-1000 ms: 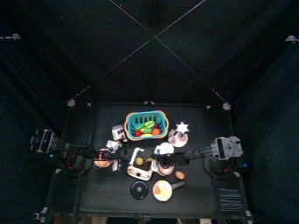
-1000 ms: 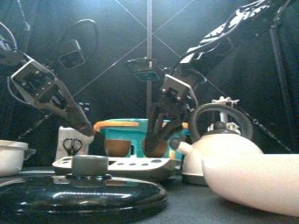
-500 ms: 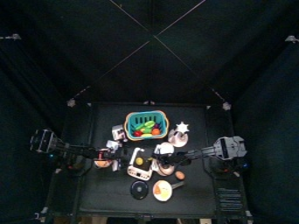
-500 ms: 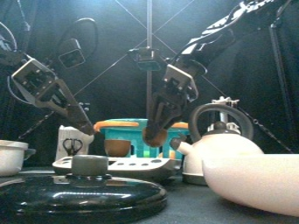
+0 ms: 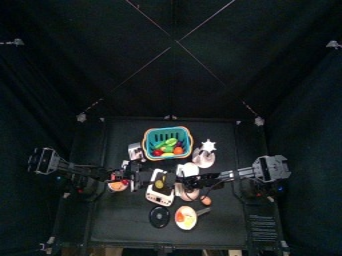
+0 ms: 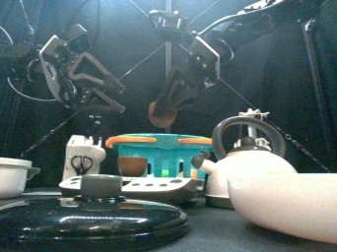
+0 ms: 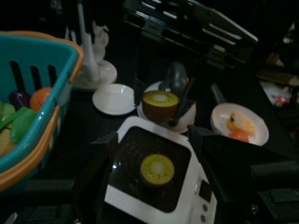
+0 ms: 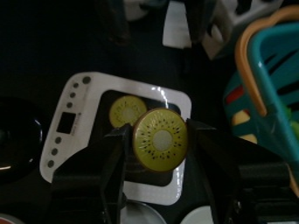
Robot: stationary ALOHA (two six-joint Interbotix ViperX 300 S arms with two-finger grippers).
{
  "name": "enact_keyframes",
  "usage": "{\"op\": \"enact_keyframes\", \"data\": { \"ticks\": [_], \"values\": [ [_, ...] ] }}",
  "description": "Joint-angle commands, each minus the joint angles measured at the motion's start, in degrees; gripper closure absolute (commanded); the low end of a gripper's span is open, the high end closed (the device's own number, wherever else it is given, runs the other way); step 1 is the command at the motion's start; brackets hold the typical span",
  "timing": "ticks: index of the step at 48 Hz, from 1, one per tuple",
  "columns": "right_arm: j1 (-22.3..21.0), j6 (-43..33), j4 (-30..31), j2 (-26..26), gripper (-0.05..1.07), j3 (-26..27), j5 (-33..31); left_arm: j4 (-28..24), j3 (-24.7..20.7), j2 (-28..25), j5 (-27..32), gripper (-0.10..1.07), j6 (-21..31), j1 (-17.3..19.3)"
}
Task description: Grab kiwi half
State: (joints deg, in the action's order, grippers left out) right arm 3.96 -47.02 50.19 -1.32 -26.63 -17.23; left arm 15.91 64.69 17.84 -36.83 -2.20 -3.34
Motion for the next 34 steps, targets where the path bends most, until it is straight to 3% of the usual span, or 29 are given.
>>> {"op": "enact_keyframes", "data": {
  "ticks": [1, 6, 13, 34],
  "values": [
    [-0.4, -0.1, 2.2, 3.5, 0.26, 0.7, 1.8, 3.0, -0.9, 0.5, -5.0, 0.00, 1.3, 0.1],
    [-0.4, -0.1, 4.7, 5.2, 0.26, 0.5, 4.0, 6.2, -0.2, 0.6, -11.3, 0.00, 4.5, 0.0],
    [-2.3, -0.1, 6.6, 7.2, 0.26, -0.3, 8.3, 6.3, 1.1, 0.6, -18.1, 0.00, 9.4, -0.1],
    [-8.6, 0.6, 7.6, 9.6, 0.26, -2.4, 21.2, -3.1, 1.3, 0.5, -23.3, 0.00, 23.4, 0.2]
  ]
}}
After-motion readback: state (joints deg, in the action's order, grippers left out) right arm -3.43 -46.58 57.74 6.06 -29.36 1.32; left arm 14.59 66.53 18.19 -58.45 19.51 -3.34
